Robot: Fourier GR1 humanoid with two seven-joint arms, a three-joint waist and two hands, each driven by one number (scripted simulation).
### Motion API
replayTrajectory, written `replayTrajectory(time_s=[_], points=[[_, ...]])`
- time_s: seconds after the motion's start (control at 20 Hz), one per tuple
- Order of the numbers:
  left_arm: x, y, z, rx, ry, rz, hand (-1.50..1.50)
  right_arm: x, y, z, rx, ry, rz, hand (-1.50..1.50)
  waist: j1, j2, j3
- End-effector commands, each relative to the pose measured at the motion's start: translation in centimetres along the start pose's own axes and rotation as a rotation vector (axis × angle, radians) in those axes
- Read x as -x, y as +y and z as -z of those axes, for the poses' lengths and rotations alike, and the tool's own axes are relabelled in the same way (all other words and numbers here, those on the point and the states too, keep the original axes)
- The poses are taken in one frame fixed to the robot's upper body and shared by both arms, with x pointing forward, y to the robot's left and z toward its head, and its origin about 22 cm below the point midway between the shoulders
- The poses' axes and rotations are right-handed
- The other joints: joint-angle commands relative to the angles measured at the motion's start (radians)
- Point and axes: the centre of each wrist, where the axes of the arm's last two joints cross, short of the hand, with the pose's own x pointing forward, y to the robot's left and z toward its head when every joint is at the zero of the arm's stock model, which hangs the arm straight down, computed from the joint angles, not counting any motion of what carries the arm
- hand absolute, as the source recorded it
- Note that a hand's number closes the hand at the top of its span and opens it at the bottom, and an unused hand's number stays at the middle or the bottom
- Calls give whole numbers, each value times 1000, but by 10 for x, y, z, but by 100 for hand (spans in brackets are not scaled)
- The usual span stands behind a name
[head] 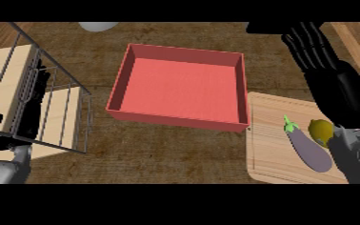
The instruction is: Pick the lemon from the cutting board and place it in the cardboard box
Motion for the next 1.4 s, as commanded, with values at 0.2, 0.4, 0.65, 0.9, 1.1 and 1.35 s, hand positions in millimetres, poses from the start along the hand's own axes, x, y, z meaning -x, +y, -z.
replayTrajectory(time_s=[0.2, 0.4, 0.65, 0.9, 1.1, 1.35], points=[[18, 36, -4, -58, 96, 235, 0, 33, -60, -59, -308, 224, 188, -150, -16, 41, 30], [30, 38, -27, 23, 174, 233, 0, -33, -79, -22, -585, 120, -396, -150, 6, 35, 30], [27, 44, -22, -21, 159, 259, 0, 38, -120, -98, -485, 157, 50, -150, -3, 59, 35], [27, 32, -27, -6, 166, 245, 0, 23, -149, -91, -527, 68, -12, -150, 9, 54, 37], [21, 36, -14, -5, 161, 249, 0, -5, -159, -66, -645, 77, -298, -150, 24, 51, 33], [28, 28, -13, 21, 189, 275, 0, -17, -165, -58, -838, 128, -493, -150, 43, 51, 28]])
